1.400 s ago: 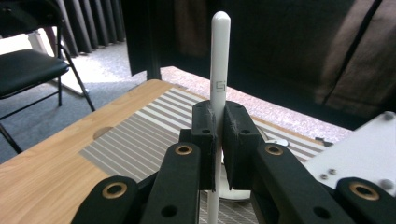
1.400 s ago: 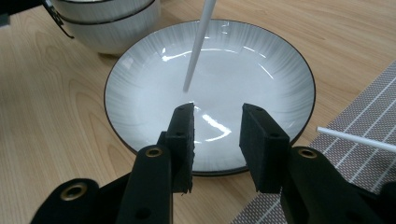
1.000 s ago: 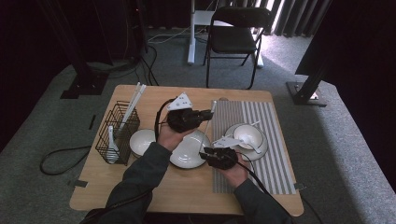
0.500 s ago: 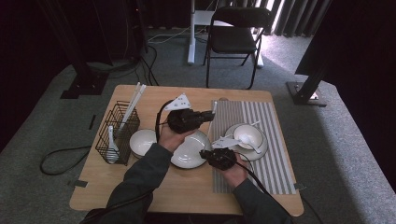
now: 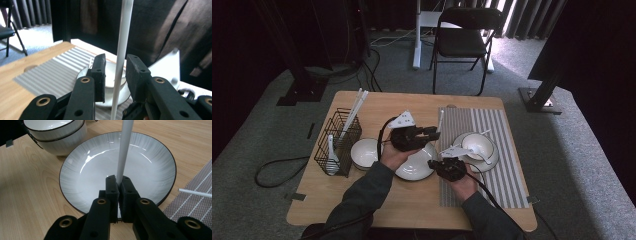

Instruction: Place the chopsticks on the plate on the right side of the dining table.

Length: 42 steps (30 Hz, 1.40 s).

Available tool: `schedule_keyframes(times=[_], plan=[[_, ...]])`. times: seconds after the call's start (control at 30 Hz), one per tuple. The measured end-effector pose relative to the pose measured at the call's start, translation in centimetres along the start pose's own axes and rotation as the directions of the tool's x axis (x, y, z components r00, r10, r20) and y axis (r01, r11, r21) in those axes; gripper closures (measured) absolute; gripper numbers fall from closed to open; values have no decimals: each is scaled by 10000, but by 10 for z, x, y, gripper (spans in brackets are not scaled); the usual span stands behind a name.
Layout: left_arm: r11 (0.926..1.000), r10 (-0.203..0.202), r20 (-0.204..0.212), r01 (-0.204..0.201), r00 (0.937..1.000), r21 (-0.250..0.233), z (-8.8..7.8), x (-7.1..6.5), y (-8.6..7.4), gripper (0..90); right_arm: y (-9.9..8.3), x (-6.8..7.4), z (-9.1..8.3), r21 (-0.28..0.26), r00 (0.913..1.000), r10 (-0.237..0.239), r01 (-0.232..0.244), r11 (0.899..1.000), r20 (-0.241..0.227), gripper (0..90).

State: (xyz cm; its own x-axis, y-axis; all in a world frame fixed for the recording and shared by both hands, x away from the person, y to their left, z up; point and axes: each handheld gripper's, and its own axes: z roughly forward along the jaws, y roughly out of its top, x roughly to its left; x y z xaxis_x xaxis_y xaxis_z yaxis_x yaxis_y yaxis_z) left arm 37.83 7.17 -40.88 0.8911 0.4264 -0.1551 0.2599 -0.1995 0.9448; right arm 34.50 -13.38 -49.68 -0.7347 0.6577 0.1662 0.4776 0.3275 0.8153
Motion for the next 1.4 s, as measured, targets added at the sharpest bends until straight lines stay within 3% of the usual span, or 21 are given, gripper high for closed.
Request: schedule_keyframes(times=[0.2,0.5,0.67,0.97,1.27,1.4], plan=[[9986,-82,-40,84,10000,522,10,-1,-26,723,0,-2,-1,5,9999,164,-164,9999,24,869],[9958,-4,-163,19,9999,918,20,-3,-43,787,0,-4,-2,-97,9995,304,-304,9995,84,869],[9952,227,-277,-199,9994,960,23,-4,-45,848,-1,-4,-2,-90,9993,375,-374,9993,92,869],[9925,648,-504,-592,9966,1068,30,-9,-44,860,-2,-4,-2,-117,9990,428,-427,9990,97,852],[9927,504,-546,-440,9972,1121,34,-8,-44,862,-4,2,-2,-42,9986,-347,349,9994,405,792],[9923,525,-555,-459,9971,1152,36,-8,-43,863,-3,5,-2,-143,9983,-534,537,9985,221,766]])
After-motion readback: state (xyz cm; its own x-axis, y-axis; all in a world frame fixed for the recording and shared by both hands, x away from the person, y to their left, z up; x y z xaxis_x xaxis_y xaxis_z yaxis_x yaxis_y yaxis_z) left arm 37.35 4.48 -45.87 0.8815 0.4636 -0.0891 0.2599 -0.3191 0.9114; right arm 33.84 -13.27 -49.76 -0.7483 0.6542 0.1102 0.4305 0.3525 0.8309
